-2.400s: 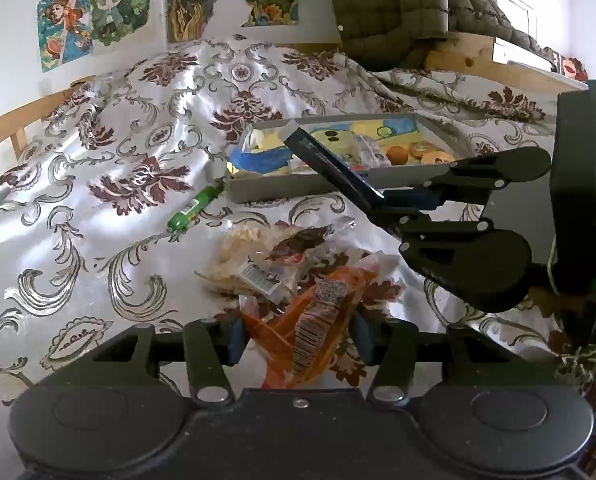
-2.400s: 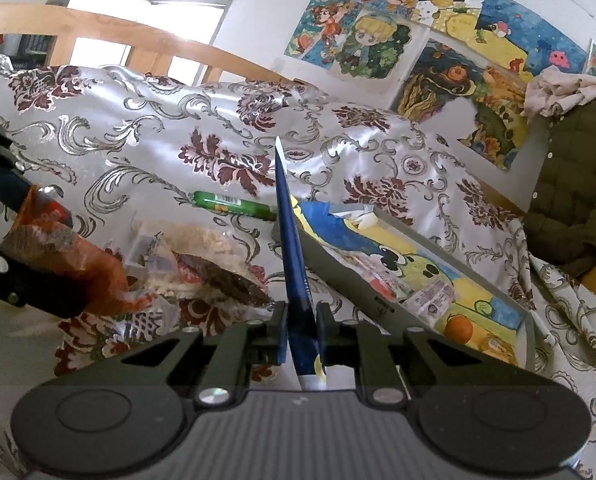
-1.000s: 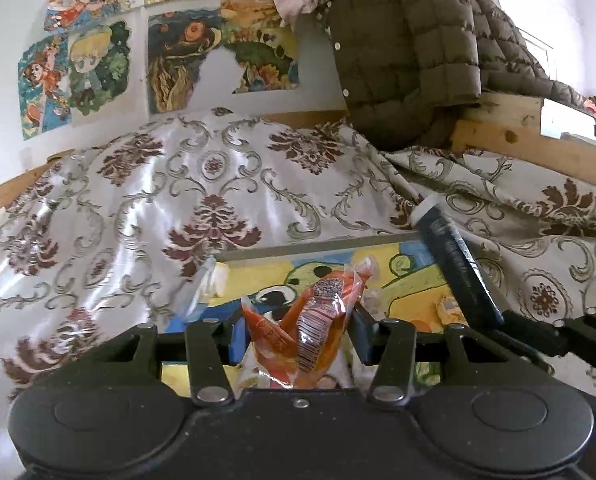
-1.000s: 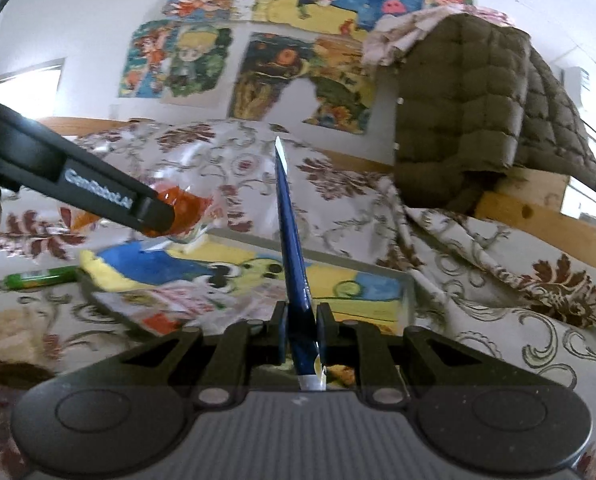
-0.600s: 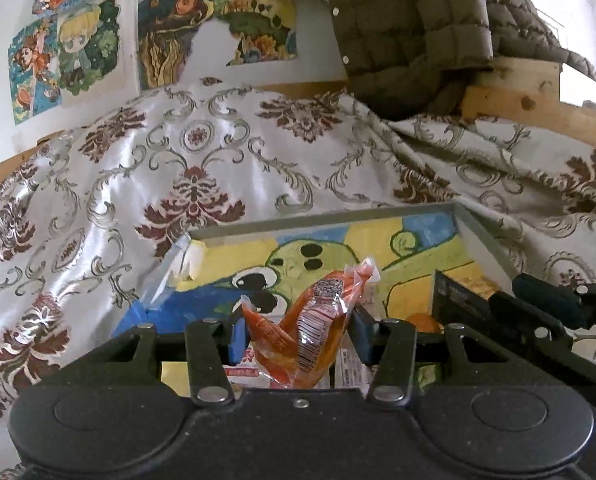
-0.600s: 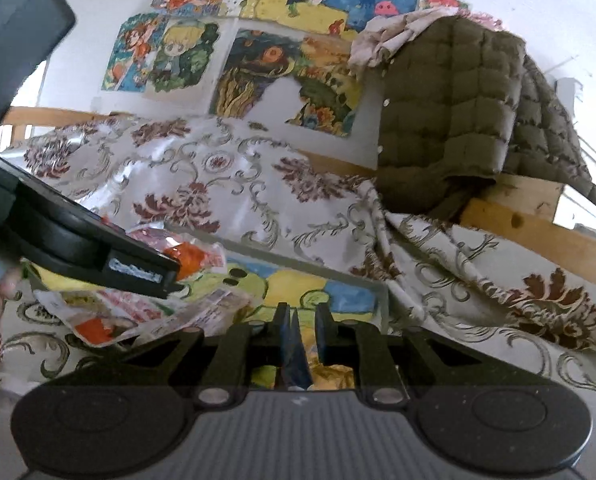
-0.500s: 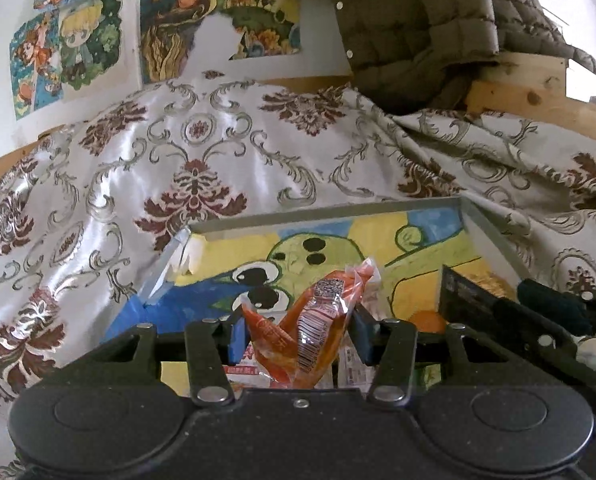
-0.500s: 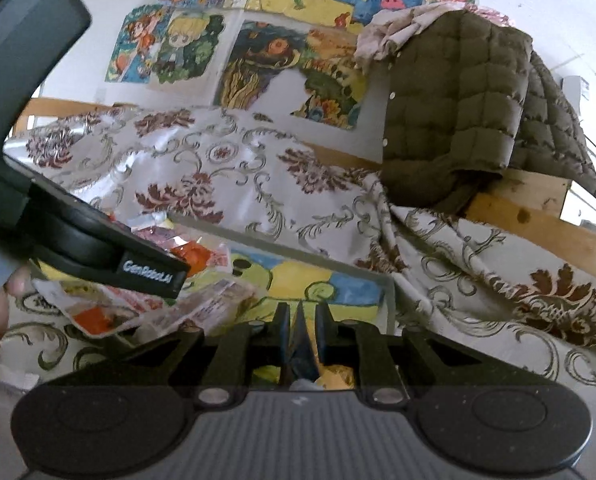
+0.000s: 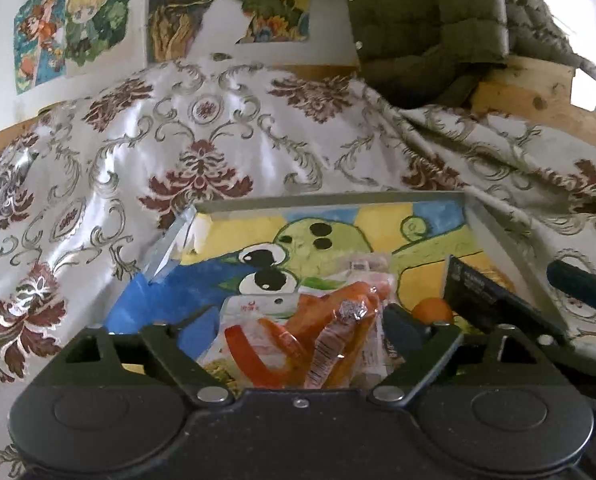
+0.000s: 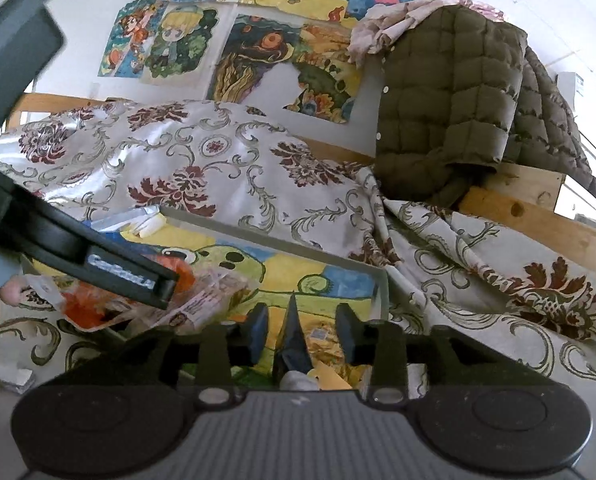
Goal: Organize snacks
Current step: 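Lower the orange packet into the tray with the left tool while the right tool drops the blue box there, then lift both open tools from the tray toward the rice-crispy bar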
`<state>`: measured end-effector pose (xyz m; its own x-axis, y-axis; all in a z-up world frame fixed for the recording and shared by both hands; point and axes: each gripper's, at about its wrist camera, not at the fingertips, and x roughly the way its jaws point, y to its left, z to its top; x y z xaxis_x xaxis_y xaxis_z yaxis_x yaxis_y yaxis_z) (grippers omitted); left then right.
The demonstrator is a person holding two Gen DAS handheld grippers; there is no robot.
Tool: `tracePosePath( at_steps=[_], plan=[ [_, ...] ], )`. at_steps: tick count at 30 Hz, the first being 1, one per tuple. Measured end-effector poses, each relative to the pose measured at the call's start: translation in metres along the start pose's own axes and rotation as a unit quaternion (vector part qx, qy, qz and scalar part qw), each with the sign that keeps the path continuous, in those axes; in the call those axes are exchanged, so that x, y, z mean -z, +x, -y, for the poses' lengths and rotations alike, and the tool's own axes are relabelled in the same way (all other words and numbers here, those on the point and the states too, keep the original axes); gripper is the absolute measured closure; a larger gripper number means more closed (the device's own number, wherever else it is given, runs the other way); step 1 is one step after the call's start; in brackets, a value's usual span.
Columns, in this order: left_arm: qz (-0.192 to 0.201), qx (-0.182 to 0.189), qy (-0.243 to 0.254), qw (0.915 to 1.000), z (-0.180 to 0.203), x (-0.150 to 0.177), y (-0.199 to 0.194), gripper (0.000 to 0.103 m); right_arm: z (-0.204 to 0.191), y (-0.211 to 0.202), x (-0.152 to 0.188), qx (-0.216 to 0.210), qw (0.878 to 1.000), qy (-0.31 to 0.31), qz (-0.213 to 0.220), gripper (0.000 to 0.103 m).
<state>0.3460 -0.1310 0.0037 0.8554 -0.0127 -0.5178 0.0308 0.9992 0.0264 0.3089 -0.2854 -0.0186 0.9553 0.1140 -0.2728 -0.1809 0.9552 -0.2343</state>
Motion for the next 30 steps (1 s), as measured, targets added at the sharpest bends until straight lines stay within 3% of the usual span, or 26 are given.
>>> tracePosePath(
  at_steps=[5, 10, 16, 23, 30],
  plan=[
    [0.012, -0.012, -0.009, 0.9998, -0.007, -0.001, -0.019, 0.006, 0.002, -0.007, -0.005, 0.011, 1.000, 0.006, 0.009, 0.041],
    [0.062, -0.051, -0.028, 0.9964, -0.018, 0.002, -0.055, 0.001, 0.004, -0.022, -0.013, 0.024, 0.999, 0.020, 0.027, 0.024],
    [0.084, -0.074, -0.045, 0.9927, -0.039, 0.007, -0.100, 0.001, 0.003, -0.063, -0.019, 0.029, 0.997, 0.033, 0.063, 0.003],
    [0.098, -0.097, -0.065, 0.9883, -0.060, 0.032, -0.161, 0.001, -0.007, -0.105, -0.029, 0.028, 0.994, 0.057, 0.087, 0.000],
    [0.113, -0.122, -0.070, 0.9836, -0.080, 0.067, -0.223, 0.001, -0.020, -0.152, -0.021, 0.015, 0.994, 0.080, 0.076, 0.000]
  ],
)
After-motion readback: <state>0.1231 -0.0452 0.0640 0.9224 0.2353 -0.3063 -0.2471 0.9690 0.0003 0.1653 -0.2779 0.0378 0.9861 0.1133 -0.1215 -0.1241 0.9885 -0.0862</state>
